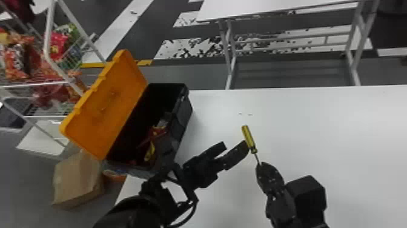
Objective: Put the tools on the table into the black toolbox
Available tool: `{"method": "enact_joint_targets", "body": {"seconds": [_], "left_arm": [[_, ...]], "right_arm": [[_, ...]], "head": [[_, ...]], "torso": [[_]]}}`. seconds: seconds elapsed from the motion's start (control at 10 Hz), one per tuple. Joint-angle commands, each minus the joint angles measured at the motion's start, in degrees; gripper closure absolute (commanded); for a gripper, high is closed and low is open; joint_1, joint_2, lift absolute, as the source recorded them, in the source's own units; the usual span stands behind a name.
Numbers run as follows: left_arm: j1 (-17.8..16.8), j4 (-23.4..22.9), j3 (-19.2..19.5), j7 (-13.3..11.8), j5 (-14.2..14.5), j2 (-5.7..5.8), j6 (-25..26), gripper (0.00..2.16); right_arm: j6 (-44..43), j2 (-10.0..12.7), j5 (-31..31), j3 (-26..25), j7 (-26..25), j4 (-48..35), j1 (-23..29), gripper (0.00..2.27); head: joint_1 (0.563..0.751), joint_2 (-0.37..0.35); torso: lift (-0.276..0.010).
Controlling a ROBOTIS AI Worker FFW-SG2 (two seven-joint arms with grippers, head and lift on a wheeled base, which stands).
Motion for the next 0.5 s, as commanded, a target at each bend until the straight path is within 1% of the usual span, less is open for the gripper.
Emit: {"method": "enact_joint_targets", "body": {"seconds": [0.0,0.1,0.2,0.4], "left_arm": [[-2.02,0.11,0.71,0.03,2.01,0.03,4.32,0.08],[-3.16,0.38,1.32,-0.06,3.95,0.12,6.78,0.09],[-3.51,0.73,1.23,-0.06,3.95,0.03,6.78,0.12],[-4.83,2.22,0.88,-0.06,3.95,0.03,9.41,0.18]], "right_arm": [[-0.43,-0.32,0.37,0.70,0.35,-0.10,0.36,2.24],[-0.61,-0.41,0.46,1.05,0.79,-0.10,0.53,2.24],[-0.61,-0.50,0.46,1.32,0.79,-0.19,0.53,2.24],[-0.61,-0.50,0.46,1.41,1.06,-0.28,0.44,2.24]], "head": [[0.695,0.350],[0.695,0.350],[0.695,0.350],[0.695,0.350]], "torso": [[-0.075],[-0.075],[-0.075],[-0.075]]}}
